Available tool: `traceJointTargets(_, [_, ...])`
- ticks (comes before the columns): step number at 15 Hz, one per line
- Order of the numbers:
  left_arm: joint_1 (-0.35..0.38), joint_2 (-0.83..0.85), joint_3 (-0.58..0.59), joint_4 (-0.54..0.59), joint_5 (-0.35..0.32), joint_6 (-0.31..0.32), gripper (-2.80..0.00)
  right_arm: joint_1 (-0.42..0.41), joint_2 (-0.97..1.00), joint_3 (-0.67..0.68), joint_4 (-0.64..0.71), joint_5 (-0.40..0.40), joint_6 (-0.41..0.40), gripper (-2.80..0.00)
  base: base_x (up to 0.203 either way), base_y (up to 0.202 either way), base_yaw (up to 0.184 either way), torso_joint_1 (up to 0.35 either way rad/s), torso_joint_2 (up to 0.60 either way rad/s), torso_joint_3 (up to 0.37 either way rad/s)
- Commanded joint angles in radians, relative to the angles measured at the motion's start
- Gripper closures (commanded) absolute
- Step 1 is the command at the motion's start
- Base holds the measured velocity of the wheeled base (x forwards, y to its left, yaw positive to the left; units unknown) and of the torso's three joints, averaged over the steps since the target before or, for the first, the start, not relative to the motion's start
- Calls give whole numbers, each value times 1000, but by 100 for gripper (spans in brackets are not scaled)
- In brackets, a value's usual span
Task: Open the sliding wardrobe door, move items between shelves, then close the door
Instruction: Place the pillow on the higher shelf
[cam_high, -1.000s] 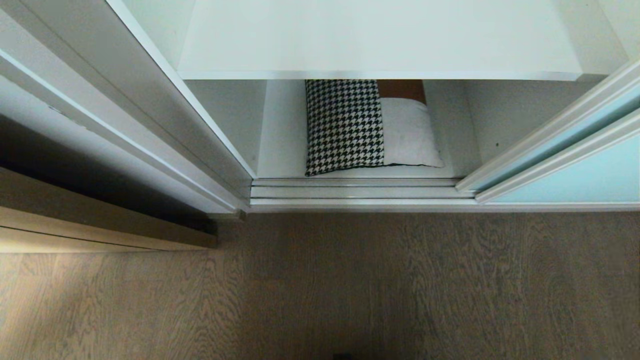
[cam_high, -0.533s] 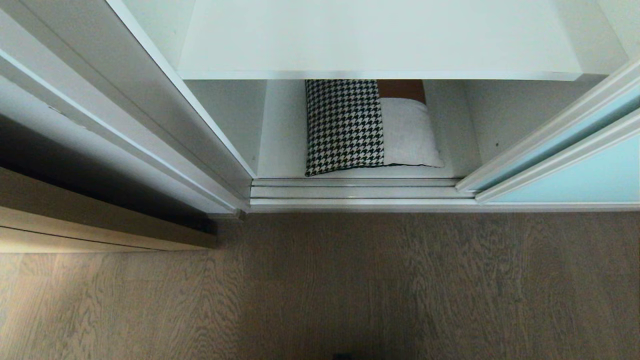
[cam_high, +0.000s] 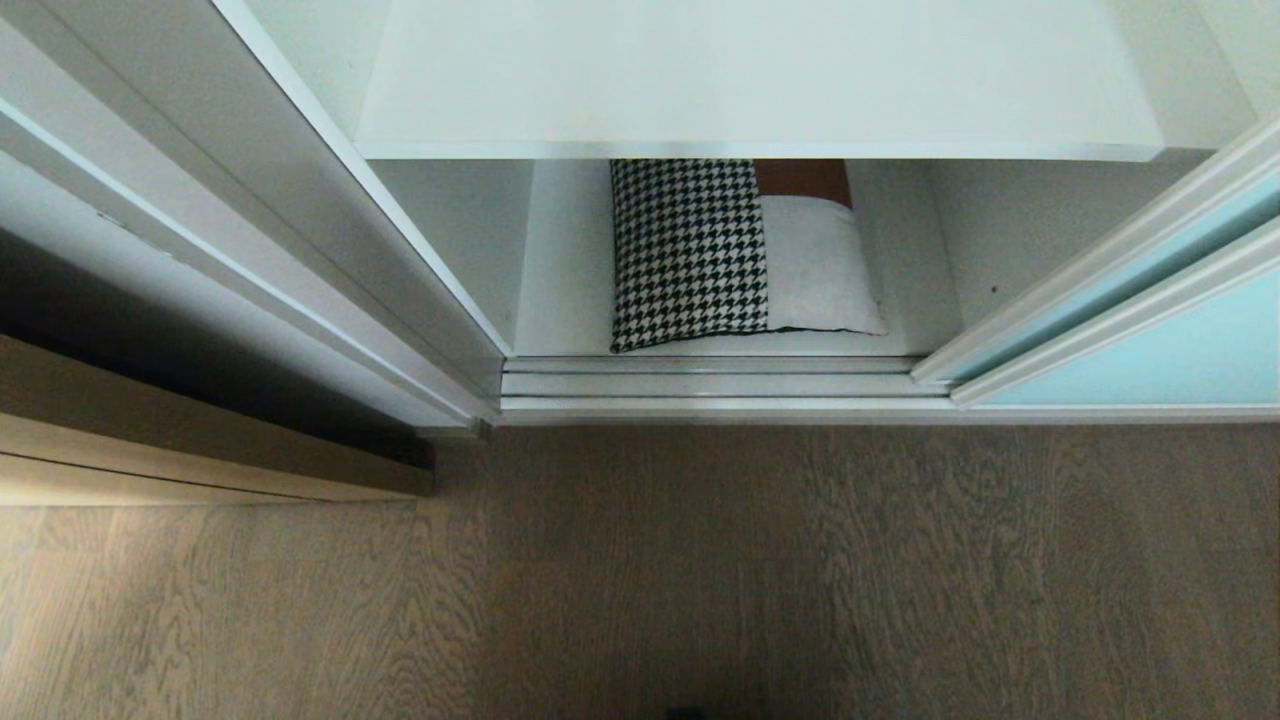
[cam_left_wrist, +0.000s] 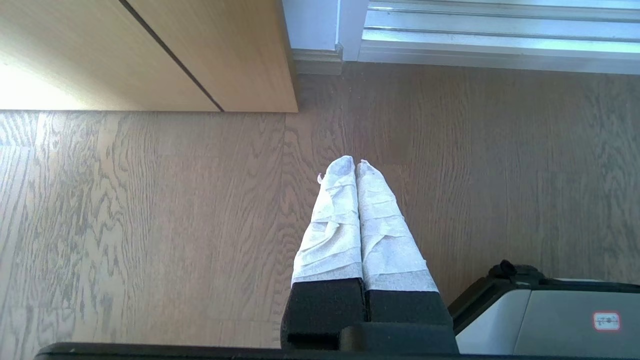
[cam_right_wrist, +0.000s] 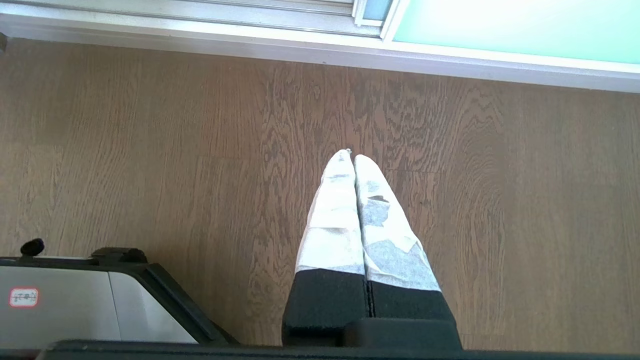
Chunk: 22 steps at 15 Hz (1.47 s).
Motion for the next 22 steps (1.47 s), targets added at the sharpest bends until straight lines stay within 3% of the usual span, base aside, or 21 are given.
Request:
traceJointTargets(1, [0,2,2,0,1,-1,0,0,-3,0,0,3,-4,0,0,0,0,0,0,0])
traceJointTargets(5, [0,2,0,4,4,6,0,0,-3,-41,66,-7,-14,0,0,0,0,0,0,0])
traceJointTargets(7, [0,5,-33,5,-2,25,0,1,45,-160,98,-20,-11,0,0,0,0,0,0,0])
traceJointTargets(10, [0,24,-185,91,-15,35,0,1,252,-432,174,-17,19,0,0,0,0,0,0,0])
traceJointTargets(12, [0,75,-294,167,-23,36,0,-20,338,-503,207,19,-12,0,0,0,0,0,0,0])
traceJointTargets(14, [0,215,-399,196,-36,37,0,-27,409,-564,220,66,7,0,0,0,0,0,0,0])
traceJointTargets(18, [-1,546,-576,211,-202,21,0,-27,606,-669,280,245,110,0,0,0,0,0,0,0])
traceJointTargets(22, [-21,866,-716,206,-350,-83,0,-12,827,-679,236,326,137,0,0,0,0,0,0,0])
